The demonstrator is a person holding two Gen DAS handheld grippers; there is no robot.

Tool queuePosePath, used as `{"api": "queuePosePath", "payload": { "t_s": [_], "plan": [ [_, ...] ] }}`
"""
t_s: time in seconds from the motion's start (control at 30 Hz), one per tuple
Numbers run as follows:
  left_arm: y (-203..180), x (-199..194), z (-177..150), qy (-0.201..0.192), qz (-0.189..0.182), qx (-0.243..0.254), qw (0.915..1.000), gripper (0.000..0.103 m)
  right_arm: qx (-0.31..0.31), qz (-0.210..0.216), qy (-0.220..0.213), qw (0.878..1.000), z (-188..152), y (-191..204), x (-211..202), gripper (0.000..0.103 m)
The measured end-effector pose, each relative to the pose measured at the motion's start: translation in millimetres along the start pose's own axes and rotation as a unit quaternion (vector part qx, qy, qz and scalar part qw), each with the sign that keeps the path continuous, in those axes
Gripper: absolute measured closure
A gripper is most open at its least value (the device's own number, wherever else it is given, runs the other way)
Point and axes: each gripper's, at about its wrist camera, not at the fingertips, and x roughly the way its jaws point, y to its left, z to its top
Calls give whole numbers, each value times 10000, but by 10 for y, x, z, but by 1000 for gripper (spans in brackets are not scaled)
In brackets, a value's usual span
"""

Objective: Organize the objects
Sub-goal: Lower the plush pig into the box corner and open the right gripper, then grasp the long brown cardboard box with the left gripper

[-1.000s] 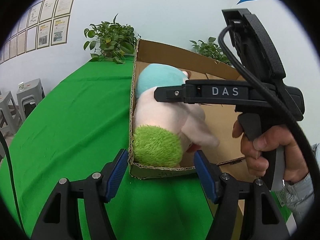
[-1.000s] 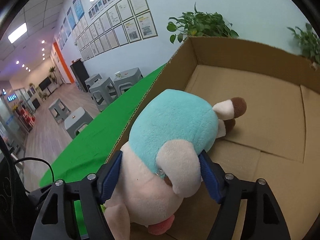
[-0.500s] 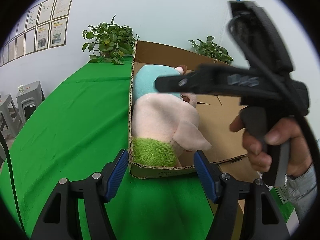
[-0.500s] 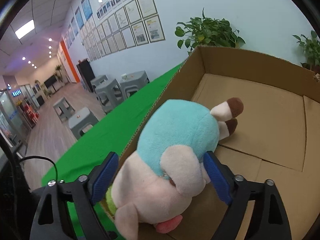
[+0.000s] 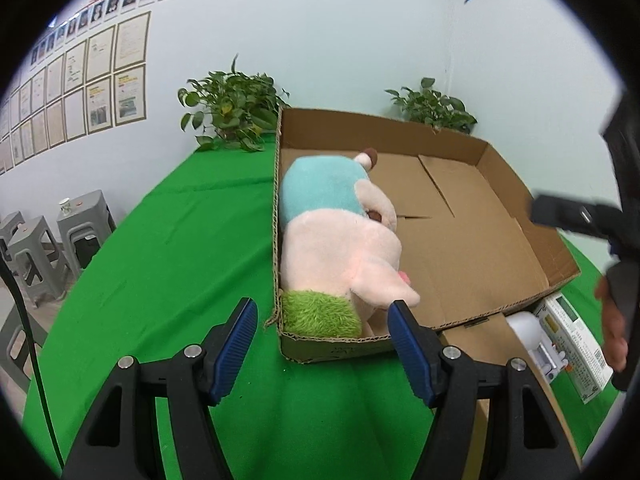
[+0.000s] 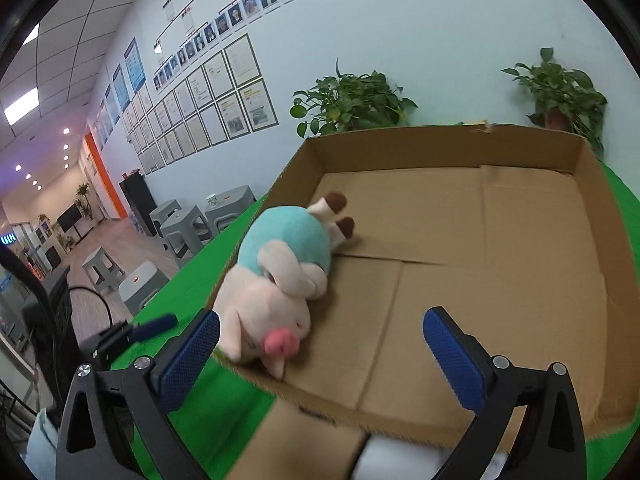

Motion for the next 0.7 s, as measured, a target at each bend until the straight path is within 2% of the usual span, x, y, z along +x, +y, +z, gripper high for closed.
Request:
{"api": "queuePosePath", "payload": {
  "t_s": [0.2,0.37,0.4,0.47,0.5,0.53,0.57,0.6,0.63,0.7],
  "plan": [
    [-28,-68,61,-4,62,-203,9998,36,424,-199,-33,9989,-325,-259,-415,0],
    [-170,-195,8,-53,-112,-284,9995,36,413,-313,26,9987,-570,-320,-580,2],
    [-214,-218,-4,-91,-140,-256,9995,36,457,-309,-26,9985,-620,-332,-639,8],
    [-292,-248,-25,-122,-165,-225,9995,36,451,-336,-72,9984,-666,-331,-664,29],
    [-317,-261,-34,-135,-197,-224,9995,36,439,-392,-76,9982,-690,-331,-669,49],
    [-351,-274,-41,-146,-238,-207,9994,43,428,-464,-65,9980,-712,-334,-669,69],
    [-380,-282,-45,-152,-256,-173,9994,54,423,-522,-56,9977,-728,-344,-671,76],
    [-412,-280,-44,-100,-274,-112,9995,84,425,-545,-60,9976,-749,-357,-699,80],
    [-449,-269,-44,-30,-311,-50,9995,99,426,-544,-71,9976,-747,-361,-681,80],
    [-519,-262,-54,0,-393,43,9992,99,448,-538,-149,9974,-757,-374,-749,79]
  ]
}}
